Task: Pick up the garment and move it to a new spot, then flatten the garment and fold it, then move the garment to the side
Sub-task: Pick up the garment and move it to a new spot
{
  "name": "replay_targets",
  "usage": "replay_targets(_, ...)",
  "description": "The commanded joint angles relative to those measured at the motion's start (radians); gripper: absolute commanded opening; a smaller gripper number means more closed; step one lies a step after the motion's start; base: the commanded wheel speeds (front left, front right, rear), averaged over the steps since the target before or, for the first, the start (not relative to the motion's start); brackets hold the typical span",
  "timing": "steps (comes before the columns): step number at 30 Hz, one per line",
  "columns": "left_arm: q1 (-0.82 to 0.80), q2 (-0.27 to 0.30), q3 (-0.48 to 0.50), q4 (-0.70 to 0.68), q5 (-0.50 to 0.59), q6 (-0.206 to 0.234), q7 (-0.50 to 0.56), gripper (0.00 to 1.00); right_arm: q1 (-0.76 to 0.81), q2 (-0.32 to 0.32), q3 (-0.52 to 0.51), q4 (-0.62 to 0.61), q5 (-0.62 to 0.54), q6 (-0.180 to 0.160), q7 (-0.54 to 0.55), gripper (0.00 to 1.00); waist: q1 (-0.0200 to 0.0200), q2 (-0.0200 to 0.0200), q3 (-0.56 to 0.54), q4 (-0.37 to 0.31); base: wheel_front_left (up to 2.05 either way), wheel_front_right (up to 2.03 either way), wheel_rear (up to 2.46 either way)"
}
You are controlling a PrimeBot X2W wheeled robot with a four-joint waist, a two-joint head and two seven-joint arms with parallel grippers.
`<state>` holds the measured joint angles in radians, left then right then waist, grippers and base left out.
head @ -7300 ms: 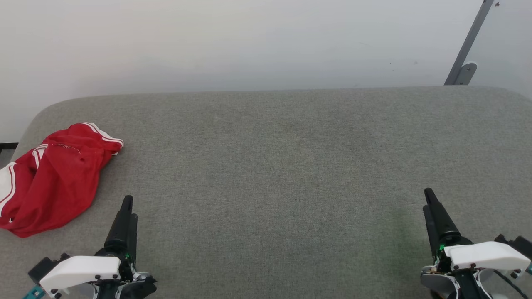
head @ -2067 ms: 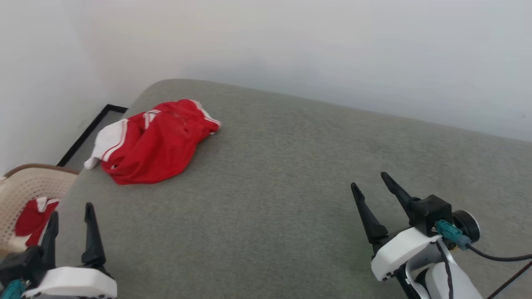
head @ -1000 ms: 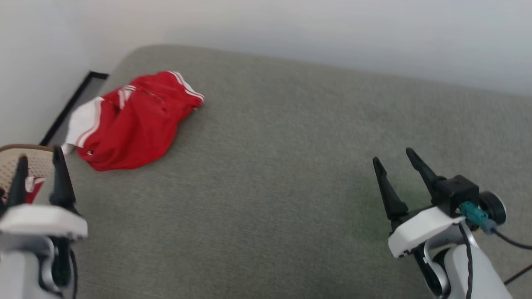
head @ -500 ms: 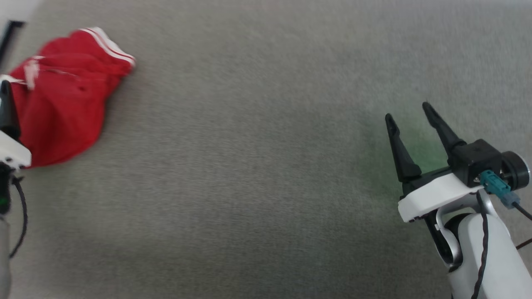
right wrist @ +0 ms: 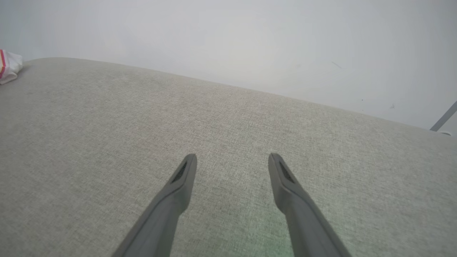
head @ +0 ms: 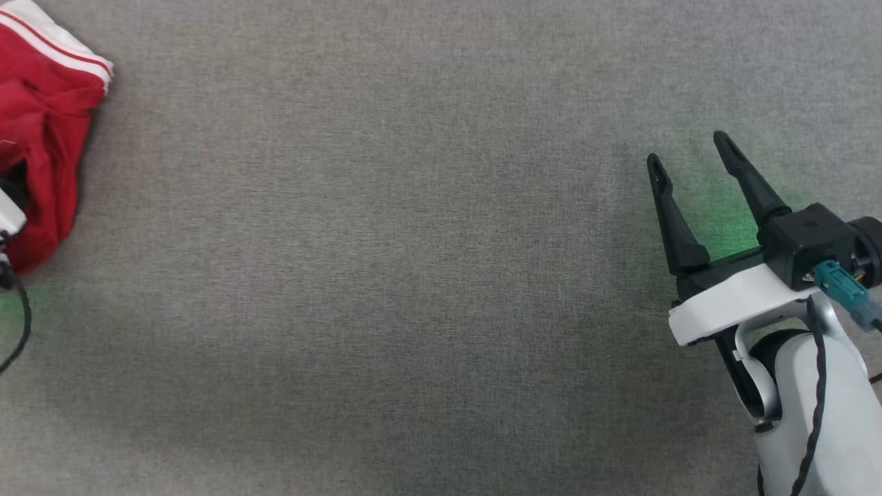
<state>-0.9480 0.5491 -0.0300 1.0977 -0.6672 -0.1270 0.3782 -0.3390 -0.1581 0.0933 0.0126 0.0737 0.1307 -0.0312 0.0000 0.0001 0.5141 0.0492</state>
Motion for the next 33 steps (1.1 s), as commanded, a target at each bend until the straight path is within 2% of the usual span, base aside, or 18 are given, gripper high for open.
replay_targets(1, 0.034, -0.050, -0.018, 0.071, 0.000, 0.018, 0.070, 1.00, -0.007, 0.000, 0.004, -0.012, -0.002, 0.000, 0.007, 1.00, 0.0000, -0.0001, 0.012, -0.008, 0.00, 0.00, 0.00)
replay_targets(7, 0.041, -0.086, -0.038, 0.160, -0.001, 0.030, 0.147, 1.00, -0.006, 0.006, 0.006, -0.031, -0.004, 0.000, 0.018, 1.00, 0.0000, -0.0001, 0.024, -0.016, 0.00, 0.00, 0.00)
replay_targets(8, 0.042, -0.091, -0.035, 0.169, -0.007, 0.029, 0.151, 0.47, -0.006, 0.007, 0.005, -0.031, -0.006, 0.000, 0.020, 1.00, 0.0000, -0.0001, 0.024, -0.016, 0.00, 0.00, 0.00)
replay_targets(9, 0.044, -0.094, -0.033, 0.178, -0.013, 0.029, 0.162, 0.00, -0.006, 0.009, 0.003, -0.032, -0.006, 0.000, 0.020, 1.00, 0.0000, -0.0001, 0.024, -0.016, 0.00, 0.00, 0.00)
replay_targets(13, 0.017, -0.054, -0.036, 0.166, -0.008, 0.017, 0.100, 0.00, 0.003, 0.005, -0.008, -0.028, -0.015, 0.000, 0.018, 1.00, 0.0000, -0.0001, 0.008, -0.002, 0.00, 0.00, 0.00)
replay_targets(20, -0.075, 0.047, -0.079, 0.050, 0.032, -0.002, -0.035, 0.00, 0.022, 0.008, -0.025, -0.012, -0.012, 0.000, 0.002, 1.00, 0.0000, -0.0001, -0.069, 0.033, 0.00, 0.00, 0.00)
replay_targets(25, -0.088, 0.080, -0.134, -0.043, 0.021, -0.002, -0.073, 0.00, 0.045, 0.014, -0.036, 0.012, -0.004, 0.000, -0.013, 1.00, 0.0000, -0.0001, -0.141, 0.052, 0.00, 0.00, 0.00)
replay_targets(33, -0.077, 0.172, -0.219, -0.229, 0.015, -0.002, -0.090, 0.00, 0.086, 0.029, -0.066, 0.028, 0.003, 0.000, -0.029, 1.00, 0.0000, -0.0001, -0.246, 0.079, 0.00, 0.00, 0.00)
